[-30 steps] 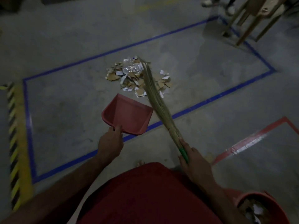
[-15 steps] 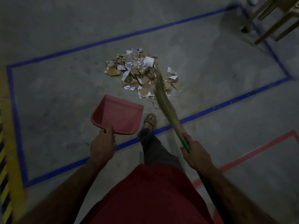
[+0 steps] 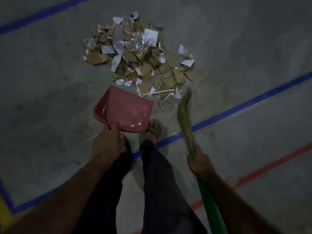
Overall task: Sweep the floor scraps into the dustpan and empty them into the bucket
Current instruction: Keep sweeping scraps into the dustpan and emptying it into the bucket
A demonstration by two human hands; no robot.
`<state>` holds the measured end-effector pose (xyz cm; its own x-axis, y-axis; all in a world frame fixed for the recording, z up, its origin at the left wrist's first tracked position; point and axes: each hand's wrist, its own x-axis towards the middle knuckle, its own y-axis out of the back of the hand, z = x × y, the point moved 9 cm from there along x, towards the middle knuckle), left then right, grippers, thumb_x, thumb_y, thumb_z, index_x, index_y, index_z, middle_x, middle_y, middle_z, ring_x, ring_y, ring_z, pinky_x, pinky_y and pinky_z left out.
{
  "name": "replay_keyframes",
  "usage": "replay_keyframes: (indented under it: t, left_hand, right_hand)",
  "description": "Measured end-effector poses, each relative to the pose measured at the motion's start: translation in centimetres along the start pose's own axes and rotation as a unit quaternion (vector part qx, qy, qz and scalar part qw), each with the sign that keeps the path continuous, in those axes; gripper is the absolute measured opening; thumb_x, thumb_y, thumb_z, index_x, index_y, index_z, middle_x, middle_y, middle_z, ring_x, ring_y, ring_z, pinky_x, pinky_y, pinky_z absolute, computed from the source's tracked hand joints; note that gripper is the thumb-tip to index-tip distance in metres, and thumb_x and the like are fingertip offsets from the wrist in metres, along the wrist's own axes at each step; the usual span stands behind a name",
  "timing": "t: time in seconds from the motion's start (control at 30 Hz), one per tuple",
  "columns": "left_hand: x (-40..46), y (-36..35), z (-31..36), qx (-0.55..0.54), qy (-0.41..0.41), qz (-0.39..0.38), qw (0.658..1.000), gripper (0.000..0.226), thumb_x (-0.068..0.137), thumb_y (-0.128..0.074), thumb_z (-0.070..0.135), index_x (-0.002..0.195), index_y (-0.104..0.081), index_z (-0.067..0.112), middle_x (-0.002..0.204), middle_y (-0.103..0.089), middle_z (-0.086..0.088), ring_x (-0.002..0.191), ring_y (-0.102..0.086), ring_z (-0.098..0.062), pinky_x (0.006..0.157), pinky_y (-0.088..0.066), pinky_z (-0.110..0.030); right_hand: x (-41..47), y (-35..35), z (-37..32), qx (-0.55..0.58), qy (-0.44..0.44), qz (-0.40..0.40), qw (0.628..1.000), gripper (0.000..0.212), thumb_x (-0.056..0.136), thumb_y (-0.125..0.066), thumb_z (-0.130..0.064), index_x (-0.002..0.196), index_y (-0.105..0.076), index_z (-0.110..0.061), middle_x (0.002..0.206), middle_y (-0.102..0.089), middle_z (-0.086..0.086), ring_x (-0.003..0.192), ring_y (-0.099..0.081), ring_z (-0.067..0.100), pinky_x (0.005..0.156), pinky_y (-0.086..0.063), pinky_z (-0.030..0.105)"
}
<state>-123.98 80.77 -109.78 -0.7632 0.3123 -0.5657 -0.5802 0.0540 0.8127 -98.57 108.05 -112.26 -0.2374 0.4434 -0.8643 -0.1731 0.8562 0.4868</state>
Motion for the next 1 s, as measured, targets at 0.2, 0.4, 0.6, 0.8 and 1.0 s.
replay_keyframes:
  t: [0.2,0.4,0.6,0.8,1.0]
  left_hand:
    - [8.6,-5.1,-2.6,-0.003,0.010,-0.054,0.999,0.039,0.093,-0.052,0.027,0.127,-0.044,0.012,0.107,-0.052,-0.022,0.085,-0.060,-0.044,0.070,-0.050,-0.050]
    - [12.5,-3.6,-5.1,0.010,-0.024,-0.014,1.000,0.031,0.097,-0.052,0.023,0.126,-0.045,0.013,0.105,-0.054,-0.021,0.079,-0.059,-0.042,0.061,-0.043,-0.043]
    - [15.0,0.1,-6.7,0.016,-0.036,0.017,0.999,0.035,0.099,-0.053,0.024,0.132,-0.046,0.015,0.103,-0.056,-0.020,0.077,-0.060,-0.042,0.058,-0.035,-0.037]
    - [18.4,0.1,-8.2,0.004,-0.051,-0.005,0.999,0.033,0.097,-0.055,0.024,0.127,-0.044,0.018,0.101,-0.054,-0.019,0.075,-0.060,-0.042,0.057,-0.041,-0.040]
    - [21.0,-2.2,-10.1,0.002,-0.057,-0.064,0.996,0.035,0.095,-0.056,0.025,0.128,-0.049,0.016,0.108,-0.057,-0.020,0.084,-0.062,-0.044,0.067,-0.049,-0.046]
  right_hand:
    - [9.0,-5.1,-5.9,0.009,0.012,-0.061,0.998,0.052,0.099,-0.053,-0.025,0.148,-0.037,-0.022,0.115,-0.061,0.008,0.098,-0.062,0.022,0.090,-0.055,0.042]
    - [9.7,-5.9,-17.4,0.032,0.174,-0.054,0.983,0.050,0.101,-0.050,-0.012,0.149,-0.036,-0.016,0.087,-0.053,-0.006,0.084,-0.060,0.020,0.057,-0.034,0.000]
    - [6.5,-4.2,-15.2,-0.028,0.169,0.011,0.985,0.064,0.096,-0.053,-0.039,0.154,-0.026,-0.039,0.101,-0.056,-0.001,0.082,-0.060,0.018,0.067,-0.048,0.034]
    - [2.8,2.6,-12.2,0.000,0.097,0.123,0.988,0.061,0.095,-0.062,-0.029,0.149,-0.036,-0.040,0.098,-0.054,-0.004,0.078,-0.058,0.015,0.066,-0.052,0.037]
    - [15.9,6.7,-14.1,-0.031,0.024,0.179,0.983,0.068,0.098,-0.054,-0.028,0.157,-0.020,-0.029,0.106,-0.057,0.013,0.084,-0.060,0.026,0.071,-0.054,0.042]
